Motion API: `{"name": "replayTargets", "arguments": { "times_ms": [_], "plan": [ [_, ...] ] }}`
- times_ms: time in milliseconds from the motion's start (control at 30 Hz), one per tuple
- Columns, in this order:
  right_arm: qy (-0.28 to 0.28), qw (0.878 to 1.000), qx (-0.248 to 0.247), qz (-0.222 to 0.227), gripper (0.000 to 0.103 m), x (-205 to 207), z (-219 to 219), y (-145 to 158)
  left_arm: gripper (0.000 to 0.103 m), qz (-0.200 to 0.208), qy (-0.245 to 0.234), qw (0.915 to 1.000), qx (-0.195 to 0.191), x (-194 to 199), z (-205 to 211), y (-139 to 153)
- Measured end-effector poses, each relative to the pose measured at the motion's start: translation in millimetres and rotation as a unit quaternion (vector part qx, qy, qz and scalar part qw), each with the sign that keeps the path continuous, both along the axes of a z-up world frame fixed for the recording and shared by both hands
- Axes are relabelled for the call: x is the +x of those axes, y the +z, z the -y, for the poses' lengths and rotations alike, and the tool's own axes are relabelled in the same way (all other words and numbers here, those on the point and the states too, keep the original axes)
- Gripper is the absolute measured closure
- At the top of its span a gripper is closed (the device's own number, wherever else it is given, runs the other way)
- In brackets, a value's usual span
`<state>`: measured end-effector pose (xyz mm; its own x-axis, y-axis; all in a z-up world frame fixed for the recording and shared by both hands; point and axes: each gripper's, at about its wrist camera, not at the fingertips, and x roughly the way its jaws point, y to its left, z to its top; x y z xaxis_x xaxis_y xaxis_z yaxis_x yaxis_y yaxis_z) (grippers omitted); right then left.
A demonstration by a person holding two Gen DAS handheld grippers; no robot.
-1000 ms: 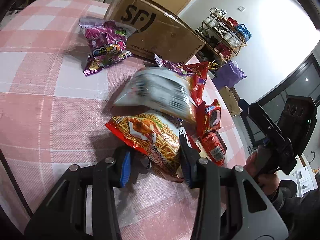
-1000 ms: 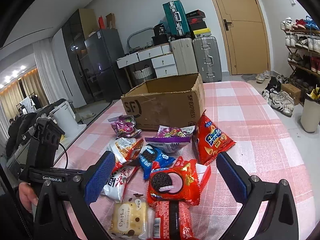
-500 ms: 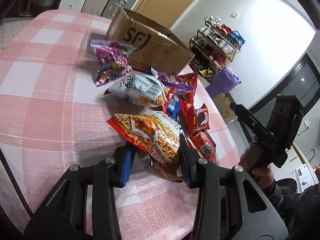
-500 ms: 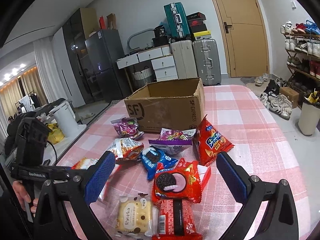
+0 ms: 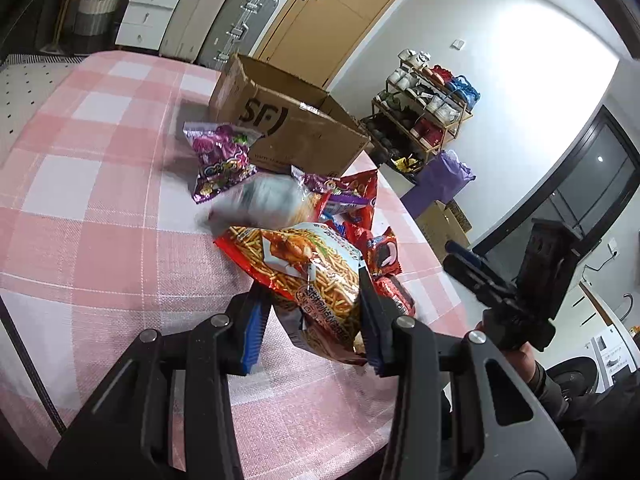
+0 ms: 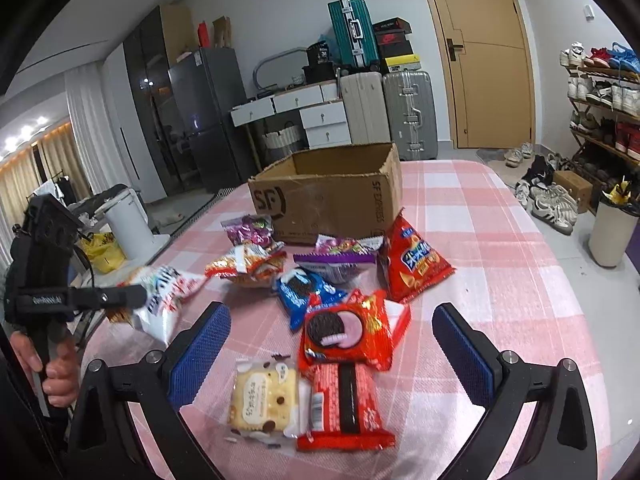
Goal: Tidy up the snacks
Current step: 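Grasp the long red Oreo pack with the right gripper while the left gripper holds the noodle bag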
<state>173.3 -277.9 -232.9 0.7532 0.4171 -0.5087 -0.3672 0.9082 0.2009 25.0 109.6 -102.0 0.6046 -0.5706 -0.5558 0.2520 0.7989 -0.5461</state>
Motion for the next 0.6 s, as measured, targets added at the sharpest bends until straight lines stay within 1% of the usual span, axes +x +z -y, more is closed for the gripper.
{"name": "replayTargets", "arguments": {
  "times_ms": [200,267,367,467,600],
  "plan": [
    [-0.005,0.999,-0.034,-0.025,0.000,-6,1,-12,0.066,0.022,0.008,0.9994,0.025,-11,1,17],
    [-0.011,0.998,-0.055,-0.035,0.000,-7,0,-19,0.066,0.029,0.010,0.9990,0.033,-16,2,22],
    [-0.016,0.996,-0.069,-0.055,0.000,-7,2,-31,0.066,0.035,0.010,0.9986,0.039,-22,2,28],
    [-0.017,0.995,-0.071,-0.068,0.000,-7,4,-40,0.066,0.037,0.008,0.9985,0.039,-26,3,31],
    [-0.014,0.995,-0.069,-0.074,0.000,-3,2,-47,0.066,0.038,0.007,0.9984,0.040,-29,3,35]
  ]
}}
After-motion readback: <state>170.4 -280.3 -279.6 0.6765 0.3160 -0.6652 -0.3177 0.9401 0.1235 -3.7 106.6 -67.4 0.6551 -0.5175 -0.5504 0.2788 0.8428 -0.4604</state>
